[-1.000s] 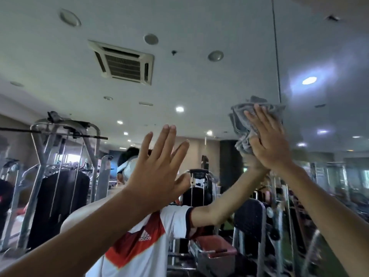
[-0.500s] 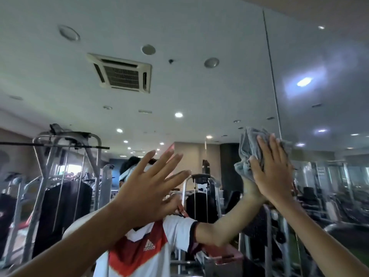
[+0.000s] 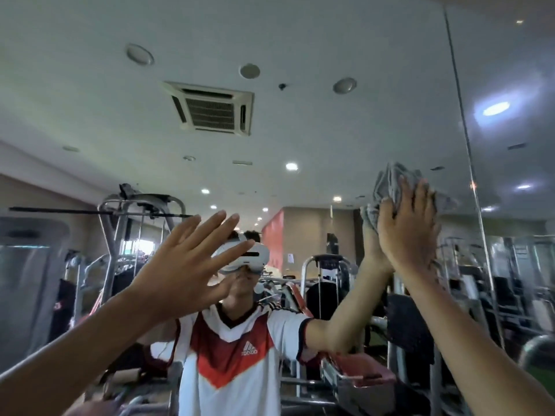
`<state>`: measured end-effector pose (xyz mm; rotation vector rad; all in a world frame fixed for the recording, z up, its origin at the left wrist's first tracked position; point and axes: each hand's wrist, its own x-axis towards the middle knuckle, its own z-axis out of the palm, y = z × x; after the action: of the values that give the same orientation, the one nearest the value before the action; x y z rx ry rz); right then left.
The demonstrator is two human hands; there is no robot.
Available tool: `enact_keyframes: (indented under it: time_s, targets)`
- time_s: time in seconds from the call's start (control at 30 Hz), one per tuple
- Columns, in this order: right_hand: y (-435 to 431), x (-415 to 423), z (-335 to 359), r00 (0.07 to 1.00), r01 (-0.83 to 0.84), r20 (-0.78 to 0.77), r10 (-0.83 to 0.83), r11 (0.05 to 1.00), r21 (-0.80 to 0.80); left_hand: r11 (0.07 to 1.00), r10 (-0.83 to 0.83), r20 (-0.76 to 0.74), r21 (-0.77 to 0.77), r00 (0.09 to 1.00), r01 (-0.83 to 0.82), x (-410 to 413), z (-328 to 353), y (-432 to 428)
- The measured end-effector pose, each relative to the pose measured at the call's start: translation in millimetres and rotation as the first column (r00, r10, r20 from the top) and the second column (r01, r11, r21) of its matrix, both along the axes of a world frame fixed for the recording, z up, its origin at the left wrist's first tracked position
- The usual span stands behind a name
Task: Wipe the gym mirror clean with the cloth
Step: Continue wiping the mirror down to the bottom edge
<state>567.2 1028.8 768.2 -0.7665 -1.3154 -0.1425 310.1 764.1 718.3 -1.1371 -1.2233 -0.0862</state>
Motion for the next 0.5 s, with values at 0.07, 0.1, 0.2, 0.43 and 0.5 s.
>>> enact_keyframes:
  time_s: [0.07,0.1,0.2,0.43,0.5]
  targets:
    - [-23.3,-21.9,1.8,0.999,-0.016,-0.04,0.015,1.0,-0.011,0.999,0.049,0.033,-0.004,0.998,-0.049,-14.7,-3.5,-19.8]
    - [-36.7,-34.8,-6.3,1.0,-0.015,0.007,0.015,1.0,0.027,0.998,0.068,0.043,-0.007,0.997,-0.067,-23.0,-8.2,-29.4]
    - [-70.1,-71.6,-65.1,0.915,-0.032,0.386,-0.117,0.933,0.358,0.996,0.093,0.036,-0.02,0.995,-0.092,-47.9,-22.4,-54.8]
    - [-78.1,-82.9,-28.6,0.838,-0.093,0.5,-0.218,0.846,0.525,0.984,0.181,0.027,-0.006,0.983,-0.18,-99.8,-12.8,-123.9]
    - [-96.8,-99.1,3.9,0.95,-0.038,0.305,-0.061,0.951,0.307,0.98,0.191,0.099,0.044,0.977,-0.196,-118.6,-7.8,-146.6]
